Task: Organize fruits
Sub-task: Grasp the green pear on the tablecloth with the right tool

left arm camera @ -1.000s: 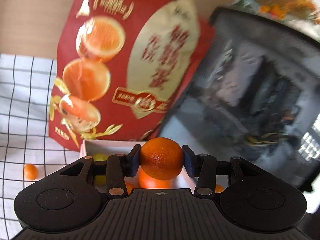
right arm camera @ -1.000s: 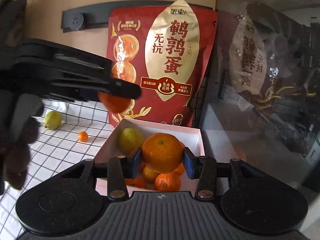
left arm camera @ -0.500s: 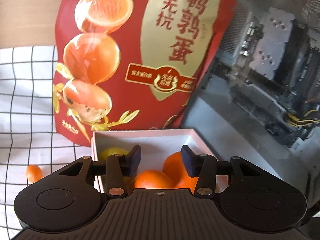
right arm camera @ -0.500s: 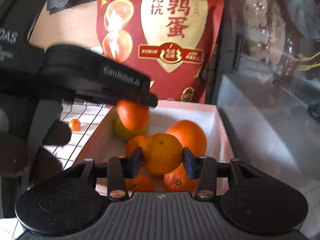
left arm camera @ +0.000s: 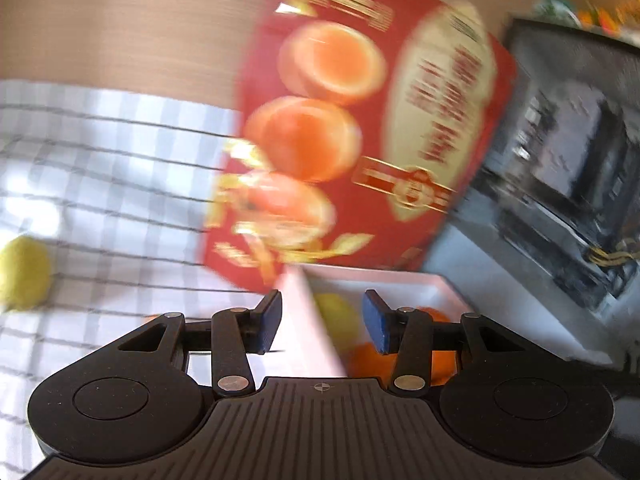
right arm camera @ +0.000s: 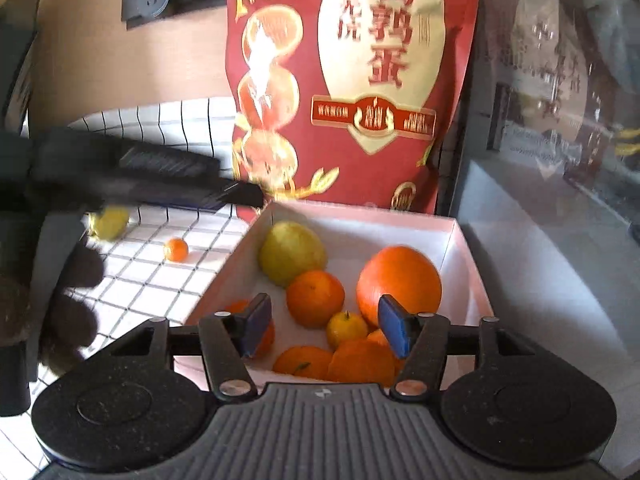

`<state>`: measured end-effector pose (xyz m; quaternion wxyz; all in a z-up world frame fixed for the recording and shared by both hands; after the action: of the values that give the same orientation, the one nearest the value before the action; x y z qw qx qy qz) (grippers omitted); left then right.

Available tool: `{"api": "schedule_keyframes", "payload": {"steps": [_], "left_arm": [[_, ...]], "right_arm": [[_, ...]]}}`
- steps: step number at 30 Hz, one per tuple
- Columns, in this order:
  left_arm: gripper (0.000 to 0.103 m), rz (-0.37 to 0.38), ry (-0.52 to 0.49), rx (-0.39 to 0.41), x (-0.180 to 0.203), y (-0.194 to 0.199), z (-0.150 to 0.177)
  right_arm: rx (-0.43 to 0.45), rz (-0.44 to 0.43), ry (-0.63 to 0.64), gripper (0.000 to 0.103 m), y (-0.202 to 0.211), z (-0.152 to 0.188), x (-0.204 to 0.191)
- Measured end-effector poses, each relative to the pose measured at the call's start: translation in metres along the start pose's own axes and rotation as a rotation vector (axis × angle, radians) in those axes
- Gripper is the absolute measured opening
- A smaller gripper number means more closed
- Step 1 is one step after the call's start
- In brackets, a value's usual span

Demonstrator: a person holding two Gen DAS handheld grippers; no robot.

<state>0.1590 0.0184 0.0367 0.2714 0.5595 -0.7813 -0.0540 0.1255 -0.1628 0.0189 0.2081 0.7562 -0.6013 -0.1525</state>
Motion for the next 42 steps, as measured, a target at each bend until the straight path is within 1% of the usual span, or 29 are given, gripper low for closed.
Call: {"api": "schedule_keyframes", "payload": {"steps": [2,4,6,11,14,15,17,18,20,23,25,27,29,31,32,34,36,38,40,42], "left_arm": [[0.049,-0.054,0.021,0.034,-0.027,0.014,0.002],[0.049,-0.111,0.042,0.071,-0.055,0.031,0.002],[0.049,-0.150,0.074,0.114,-0.082,0.051,0.003],[0.049,-0.206,0.129,0.201,-0.135,0.098,0.014],[0.049,-0.215,0.176,0.256,-0.161,0.116,0.022],[0.049,-0.212,0.196,0.276,-0.171,0.119,0.024],[0.049,-0.237,0.309,0.259,-0.191,0.120,0.021],[0.049,-0.237,0.351,0.280,-0.199,0.124,0.018],[0.049,-0.285,0.380,0.306,-0.204,0.130,0.013],[0.049,-0.397,0.351,0.319,-0.208,0.140,0.009],[0.049,-0.466,0.318,0.330,-0.209,0.146,0.008],[0.049,-0.516,0.291,0.346,-0.209,0.150,0.006],[0.049,-0.542,0.295,0.362,-0.214,0.159,0.008],[0.049,-0.552,0.326,0.361,-0.219,0.163,0.010],[0.049,-0.553,0.336,0.361,-0.221,0.164,0.011],[0.049,-0.568,0.332,0.356,-0.221,0.166,0.011],[0.049,-0.586,0.300,0.333,-0.218,0.163,0.012],[0.049,-0.603,0.271,0.313,-0.214,0.160,0.014],[0.049,-0.621,0.246,0.301,-0.211,0.157,0.015],[0.049,-0.634,0.224,0.291,-0.209,0.156,0.017]], "right_arm": [[0.021,0.000,0.001,0.070,0.007,-0.007,-0.005],[0.032,-0.021,0.004,0.072,0.012,-0.014,-0.015],[0.037,-0.052,0.008,0.076,0.016,-0.021,-0.029],[0.016,-0.159,0.031,0.081,0.020,-0.033,-0.080],[-0.029,-0.240,0.017,0.081,0.013,-0.041,-0.116],[-0.044,-0.268,0.010,0.081,0.011,-0.043,-0.129],[-0.069,-0.309,0.003,0.081,0.006,-0.045,-0.154],[-0.077,-0.321,0.006,0.081,0.004,-0.045,-0.166],[-0.087,-0.330,0.031,0.081,-0.001,-0.043,-0.189],[-0.095,-0.303,0.053,0.081,-0.008,-0.041,-0.209],[-0.085,-0.293,0.020,0.081,-0.015,-0.048,-0.214],[-0.091,-0.294,-0.038,0.081,-0.027,-0.057,-0.217],[-0.111,-0.311,-0.093,0.081,-0.042,-0.067,-0.220],[-0.123,-0.330,-0.122,0.083,-0.061,-0.076,-0.226],[-0.121,-0.334,-0.118,0.084,-0.073,-0.080,-0.232],[-0.114,-0.311,-0.088,0.084,-0.098,-0.082,-0.245],[-0.119,-0.273,-0.052,0.084,-0.128,-0.077,-0.261],[-0.126,-0.266,-0.027,0.084,-0.149,-0.069,-0.274],[-0.122,-0.253,0.006,0.084,-0.161,-0.063,-0.284],[-0.111,-0.232,0.009,0.084,-0.169,-0.059,-0.289]]}}
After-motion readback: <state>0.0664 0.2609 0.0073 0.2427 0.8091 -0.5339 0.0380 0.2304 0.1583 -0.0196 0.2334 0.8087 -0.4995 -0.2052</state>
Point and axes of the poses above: each gripper's, at about its wrist camera, not at the fingertips, and y roughly against the way its jaws point, x to its right, z to its underside, the point moved 6 cm from there along -y, roughly the way its jaws point, and after that the axes turned 4 degrees about z, right-handed, at the moved point
